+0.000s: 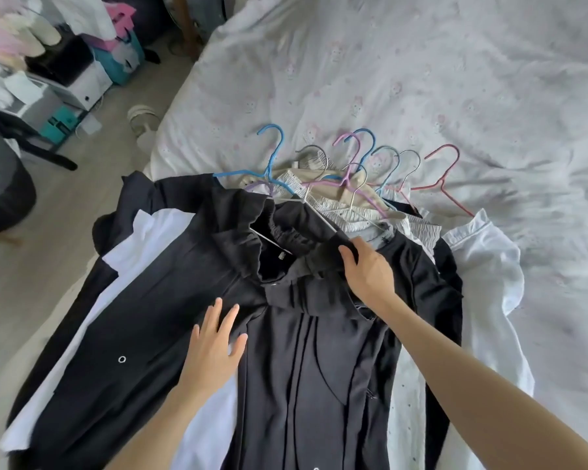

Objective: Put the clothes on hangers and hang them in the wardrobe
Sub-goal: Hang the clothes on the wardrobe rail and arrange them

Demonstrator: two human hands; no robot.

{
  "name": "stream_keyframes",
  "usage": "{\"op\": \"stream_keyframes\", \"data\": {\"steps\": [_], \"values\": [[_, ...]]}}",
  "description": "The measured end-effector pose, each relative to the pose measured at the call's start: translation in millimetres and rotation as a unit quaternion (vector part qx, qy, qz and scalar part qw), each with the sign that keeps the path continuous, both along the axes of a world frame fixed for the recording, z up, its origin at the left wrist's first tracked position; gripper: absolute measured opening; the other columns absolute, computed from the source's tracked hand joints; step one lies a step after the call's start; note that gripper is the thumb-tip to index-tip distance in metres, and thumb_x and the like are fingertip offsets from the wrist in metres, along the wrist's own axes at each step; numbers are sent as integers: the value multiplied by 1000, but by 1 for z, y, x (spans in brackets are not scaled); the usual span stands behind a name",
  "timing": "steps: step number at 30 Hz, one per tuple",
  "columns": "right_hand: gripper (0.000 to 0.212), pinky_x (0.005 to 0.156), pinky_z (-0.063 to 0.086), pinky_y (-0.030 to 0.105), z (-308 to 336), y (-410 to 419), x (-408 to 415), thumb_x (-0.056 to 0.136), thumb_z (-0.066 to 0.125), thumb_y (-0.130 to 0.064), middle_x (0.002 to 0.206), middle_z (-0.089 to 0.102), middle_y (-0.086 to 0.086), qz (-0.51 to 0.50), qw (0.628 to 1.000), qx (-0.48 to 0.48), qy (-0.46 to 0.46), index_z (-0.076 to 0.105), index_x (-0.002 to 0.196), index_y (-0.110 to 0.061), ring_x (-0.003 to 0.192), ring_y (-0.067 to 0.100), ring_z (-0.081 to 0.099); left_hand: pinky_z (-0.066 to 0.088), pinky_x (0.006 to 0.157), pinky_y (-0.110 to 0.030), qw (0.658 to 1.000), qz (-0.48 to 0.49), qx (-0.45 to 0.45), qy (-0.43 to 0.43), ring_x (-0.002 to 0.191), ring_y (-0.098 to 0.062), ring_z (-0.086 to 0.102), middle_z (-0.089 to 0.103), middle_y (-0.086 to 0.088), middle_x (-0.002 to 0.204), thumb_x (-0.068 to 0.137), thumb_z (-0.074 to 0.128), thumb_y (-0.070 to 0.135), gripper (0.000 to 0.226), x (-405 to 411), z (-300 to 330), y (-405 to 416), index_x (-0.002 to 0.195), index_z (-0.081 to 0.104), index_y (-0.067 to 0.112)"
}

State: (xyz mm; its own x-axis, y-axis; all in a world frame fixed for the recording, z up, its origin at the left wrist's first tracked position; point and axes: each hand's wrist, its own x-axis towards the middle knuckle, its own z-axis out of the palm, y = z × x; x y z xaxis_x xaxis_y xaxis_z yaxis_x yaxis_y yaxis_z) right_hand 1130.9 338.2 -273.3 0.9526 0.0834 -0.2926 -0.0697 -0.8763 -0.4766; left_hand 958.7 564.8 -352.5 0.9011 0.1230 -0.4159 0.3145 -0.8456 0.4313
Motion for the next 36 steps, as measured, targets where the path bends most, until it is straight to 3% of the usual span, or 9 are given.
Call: {"op": "stream_keyframes", "data": {"steps": [6,13,16,18,21,25,28,31,36], "values": [[31,55,35,32,69,-35,-39,98,41,-34,74,63,9,-31,992,-28,-123,54,113,-10,74,31,60,23,108,-51,983,-19,-9,-180,140,-32,19,20,-13,153,90,29,42,59,34,90,-22,142,32,14],[39,51,43,32,154,-136,-152,88,44,-48,49,42,-10,-128,964,25,-233,64,93,-15,50,25,53,8,113,-55,908,-225,6,-354,141,-27,14,21,-8,152,91,34,49,64,76,217,-101,145,21,18],[46,45,38,24,179,-193,-211,84,36,-53,47,42,-12,-153,944,17,-292,64,84,-16,46,16,50,18,111,-38,869,-348,-12,-352,128,-19,39,48,1,135,90,22,67,68,62,267,-153,137,41,20],[46,47,42,27,195,-232,-256,83,36,-53,52,55,-7,-191,933,11,-306,64,84,-17,48,18,54,31,100,-26,855,-390,-43,-339,114,-15,50,58,5,122,85,21,74,74,44,290,-191,127,52,23],[46,54,48,35,215,-289,-336,83,37,-54,65,65,-5,-251,913,-5,-321,65,86,-19,57,17,59,47,81,-27,814,-448,-71,-362,97,-13,62,66,8,109,84,22,74,68,1,315,-257,114,61,27],[24,64,47,26,246,-352,-449,85,61,-41,80,70,-11,-361,854,-18,-374,72,89,-20,70,8,62,41,66,-21,747,-484,-146,-431,70,-14,63,69,7,83,95,22,58,58,-66,333,-361,92,66,19],[19,76,49,21,279,-395,-527,82,66,-28,91,70,-9,-407,803,-72,-429,74,96,-16,79,8,65,34,65,-22,710,-472,-235,-466,75,-14,50,68,3,78,92,40,44,35,-122,355,-442,88,63,17],[19,77,45,14,312,-432,-602,82,65,-28,87,71,-4,-461,751,-138,-452,74,94,-16,77,11,63,37,65,-23,674,-485,-301,-469,77,-15,46,69,1,80,87,44,35,33,-183,381,-517,87,66,11],[19,81,45,28,351,-461,-714,79,64,-26,83,66,-10,-553,658,-192,-474,73,90,-13,80,13,60,42,68,-27,591,-555,-392,-435,74,-11,50,70,1,86,88,45,37,32,-271,413,-612,89,66,13]]}}
